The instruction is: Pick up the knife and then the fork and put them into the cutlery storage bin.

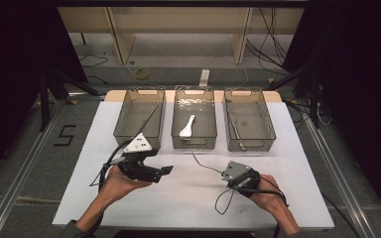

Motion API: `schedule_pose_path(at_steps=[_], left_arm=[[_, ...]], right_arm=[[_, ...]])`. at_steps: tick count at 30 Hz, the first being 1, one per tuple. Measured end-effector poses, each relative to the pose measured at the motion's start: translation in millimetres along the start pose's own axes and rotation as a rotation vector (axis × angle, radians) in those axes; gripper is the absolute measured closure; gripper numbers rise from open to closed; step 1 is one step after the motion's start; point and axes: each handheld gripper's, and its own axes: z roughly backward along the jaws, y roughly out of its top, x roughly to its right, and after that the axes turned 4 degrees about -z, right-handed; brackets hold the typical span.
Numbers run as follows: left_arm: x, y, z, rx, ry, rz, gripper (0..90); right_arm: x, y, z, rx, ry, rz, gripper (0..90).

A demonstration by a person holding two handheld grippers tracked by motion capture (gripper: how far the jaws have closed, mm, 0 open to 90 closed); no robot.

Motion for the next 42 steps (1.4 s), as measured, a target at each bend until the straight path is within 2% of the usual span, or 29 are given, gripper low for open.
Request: schedule_pose_path(at_steps=[10, 13, 16, 25, 28, 36, 42], left_arm=[[-12.4, -26.0, 13.2, 0.072, 0.051, 0.063, 20.7], [-14.1, -31.0, 15.4, 0.076, 0.055, 0.076, 20.8], [-13.8, -34.2, 16.8, 0.065, 0.067, 0.065, 20.7], [-10.1, -40.4, 22.1, 0.088, 0.086, 0.066, 20.0], [-9.3, -41.1, 23.1, 0.096, 0.069, 0.082, 19.6], [-8.4, -42.7, 25.8, 0.111, 0.074, 0.089, 18.0], [-8.8, -44.4, 26.0, 0.114, 0.079, 0.092, 17.5]], right_arm=[[12.8, -8.2, 2.6, 0.002, -0.022, -0.076, 87.9], [17.0, -9.7, 4.1, 0.007, -0.028, -0.108, 87.9], [20.7, -11.6, 5.5, 0.015, -0.026, -0.137, 87.9], [32.0, -16.5, 10.6, 0.038, -0.021, -0.233, 87.8], [36.5, -18.5, 12.2, 0.045, -0.022, -0.273, 87.9], [47.6, -21.3, 18.2, 0.065, -0.03, -0.366, 87.8], [64.1, -23.9, 24.8, 0.091, -0.046, -0.442, 87.8]])
